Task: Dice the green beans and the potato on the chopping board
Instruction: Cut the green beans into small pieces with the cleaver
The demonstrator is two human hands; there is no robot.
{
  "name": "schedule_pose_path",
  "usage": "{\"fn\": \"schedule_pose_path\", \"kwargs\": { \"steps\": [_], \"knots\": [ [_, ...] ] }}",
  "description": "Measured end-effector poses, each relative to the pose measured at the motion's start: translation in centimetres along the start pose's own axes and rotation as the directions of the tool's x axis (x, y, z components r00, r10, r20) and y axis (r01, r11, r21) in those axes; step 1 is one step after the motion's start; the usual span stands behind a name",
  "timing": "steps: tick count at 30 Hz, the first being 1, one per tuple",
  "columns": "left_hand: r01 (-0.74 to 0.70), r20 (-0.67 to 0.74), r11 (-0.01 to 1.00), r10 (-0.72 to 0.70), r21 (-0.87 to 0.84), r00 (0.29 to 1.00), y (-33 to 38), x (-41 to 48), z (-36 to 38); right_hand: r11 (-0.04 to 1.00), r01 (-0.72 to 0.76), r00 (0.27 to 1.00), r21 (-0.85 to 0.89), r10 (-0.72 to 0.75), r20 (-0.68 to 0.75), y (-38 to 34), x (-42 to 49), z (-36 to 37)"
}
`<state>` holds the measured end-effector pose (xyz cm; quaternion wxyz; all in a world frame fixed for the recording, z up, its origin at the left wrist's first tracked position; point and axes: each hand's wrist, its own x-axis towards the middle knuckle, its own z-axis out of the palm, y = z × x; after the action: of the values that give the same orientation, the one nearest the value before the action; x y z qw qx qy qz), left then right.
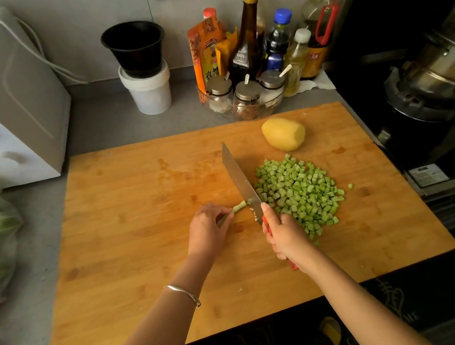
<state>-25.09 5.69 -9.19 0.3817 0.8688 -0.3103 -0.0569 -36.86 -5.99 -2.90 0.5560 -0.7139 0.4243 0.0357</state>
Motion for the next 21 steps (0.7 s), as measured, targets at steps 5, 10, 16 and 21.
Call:
{"fn": "schedule_pose_path", "kwargs": {
  "steps": [5, 10, 16, 21],
  "knots": [
    [-0.003, 0.023, 1.0, 0.002, 0.006, 1.0, 1.0, 1.2, 0.4, 0.994, 0.008, 0.999, 0.109, -0.004, -0.037, 0.7, -1.0, -1.6],
    [0.008, -0.024, 1.0, -0.009, -0.019, 1.0, 0.9, 0.6, 0.3, 0.988, 0.02, 1.0, 0.154, -0.023, 0.018, 0.4, -1.9, -1.6],
    [0.045, -0.04, 0.998, -0.047, -0.05, 0.998, 0.4, 0.3, 0.1, 0.998, 0.018, 0.999, 0.059, -0.02, 0.04, 0.7, -1.2, -0.6],
    [0.04, -0.026, 0.997, -0.042, -0.062, 0.999, 0.1, 0.5, 0.2, 1.0, -0.003, 1.0, -0.026, 0.003, 0.012, 0.2, 0.3, 0.2]
  ]
}}
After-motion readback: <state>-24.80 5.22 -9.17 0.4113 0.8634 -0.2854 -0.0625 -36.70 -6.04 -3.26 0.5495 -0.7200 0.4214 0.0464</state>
